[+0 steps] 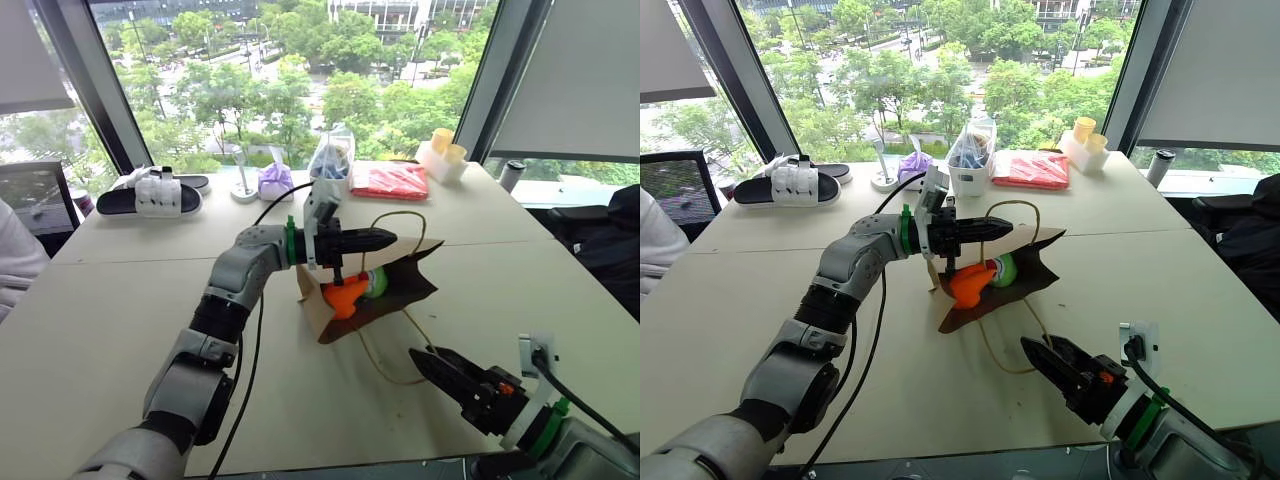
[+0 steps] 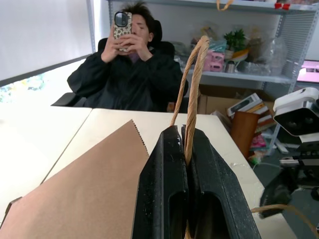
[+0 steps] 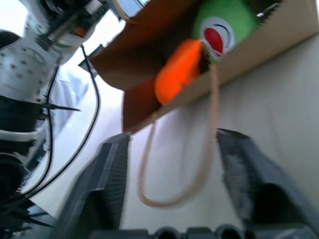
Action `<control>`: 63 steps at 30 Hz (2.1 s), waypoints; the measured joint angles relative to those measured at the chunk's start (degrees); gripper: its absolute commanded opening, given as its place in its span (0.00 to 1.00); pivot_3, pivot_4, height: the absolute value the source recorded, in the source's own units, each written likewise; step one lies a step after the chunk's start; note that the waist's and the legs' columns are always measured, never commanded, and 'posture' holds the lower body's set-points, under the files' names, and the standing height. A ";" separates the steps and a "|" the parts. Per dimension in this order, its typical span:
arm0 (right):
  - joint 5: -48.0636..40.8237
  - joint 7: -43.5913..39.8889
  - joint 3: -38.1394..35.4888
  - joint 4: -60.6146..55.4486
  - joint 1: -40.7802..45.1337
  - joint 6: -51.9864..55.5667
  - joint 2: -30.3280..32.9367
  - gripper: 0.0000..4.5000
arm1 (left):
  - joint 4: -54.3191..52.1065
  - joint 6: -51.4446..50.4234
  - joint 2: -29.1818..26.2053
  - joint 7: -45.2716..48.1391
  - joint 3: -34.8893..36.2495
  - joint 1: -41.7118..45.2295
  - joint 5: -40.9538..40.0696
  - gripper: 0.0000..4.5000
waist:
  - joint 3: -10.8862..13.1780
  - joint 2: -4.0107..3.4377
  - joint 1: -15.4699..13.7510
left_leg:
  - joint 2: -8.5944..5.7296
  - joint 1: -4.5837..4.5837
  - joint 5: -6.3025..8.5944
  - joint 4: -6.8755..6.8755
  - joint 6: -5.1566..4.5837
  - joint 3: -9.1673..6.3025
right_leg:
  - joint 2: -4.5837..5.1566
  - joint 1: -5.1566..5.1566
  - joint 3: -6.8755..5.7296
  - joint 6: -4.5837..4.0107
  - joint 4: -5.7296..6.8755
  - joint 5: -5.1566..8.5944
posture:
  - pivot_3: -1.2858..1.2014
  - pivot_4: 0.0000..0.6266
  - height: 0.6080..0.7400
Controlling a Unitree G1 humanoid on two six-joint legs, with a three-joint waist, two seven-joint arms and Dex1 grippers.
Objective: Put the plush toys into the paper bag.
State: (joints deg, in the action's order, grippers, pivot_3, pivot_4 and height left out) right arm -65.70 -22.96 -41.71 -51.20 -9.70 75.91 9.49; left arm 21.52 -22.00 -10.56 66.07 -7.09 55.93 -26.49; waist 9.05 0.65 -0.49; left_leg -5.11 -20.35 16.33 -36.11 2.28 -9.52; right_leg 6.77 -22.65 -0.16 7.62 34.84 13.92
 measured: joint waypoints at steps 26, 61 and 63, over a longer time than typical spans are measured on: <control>-42.84 29.41 11.11 17.24 21.67 -40.99 24.39 0.01 | -6.66 -21.72 0.02 -16.46 14.07 3.50 -13.85 0.00 | 0.05 0.08 0.06 | 0.02 -0.07 0.00 -0.01 -0.02 -0.01 | -0.04 0.04 -0.03 0.04 -0.11 0.03 | 0.52 0.24 1.00; -18.30 26.23 29.86 19.18 18.32 -36.42 28.13 0.94 | -11.28 -21.32 -11.17 -15.90 14.51 -9.31 -13.52 1.00 | 0.01 0.01 0.94 | 0.00 -0.01 0.01 0.08 -0.02 0.08 | -0.05 0.10 0.01 0.01 -0.31 0.02 | 0.52 0.24 1.00; -12.74 25.15 32.16 21.18 19.30 -36.41 27.59 0.80 | -12.79 -18.94 -11.85 -13.52 11.18 -13.09 -10.97 1.00 | 0.02 0.03 0.89 | -0.01 -0.05 0.01 0.04 -0.02 0.06 | -0.06 0.11 0.01 0.00 -0.32 0.01 | 0.52 0.24 1.00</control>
State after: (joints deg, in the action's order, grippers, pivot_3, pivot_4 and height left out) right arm -78.44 2.20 -9.55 -30.02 9.60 39.50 37.08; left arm 8.73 -40.94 -22.41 52.55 4.08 42.84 -37.46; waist 9.07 0.68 0.41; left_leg -5.12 -20.39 16.33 -36.08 2.26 -9.46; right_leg 6.71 -22.54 -0.16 7.61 34.52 13.94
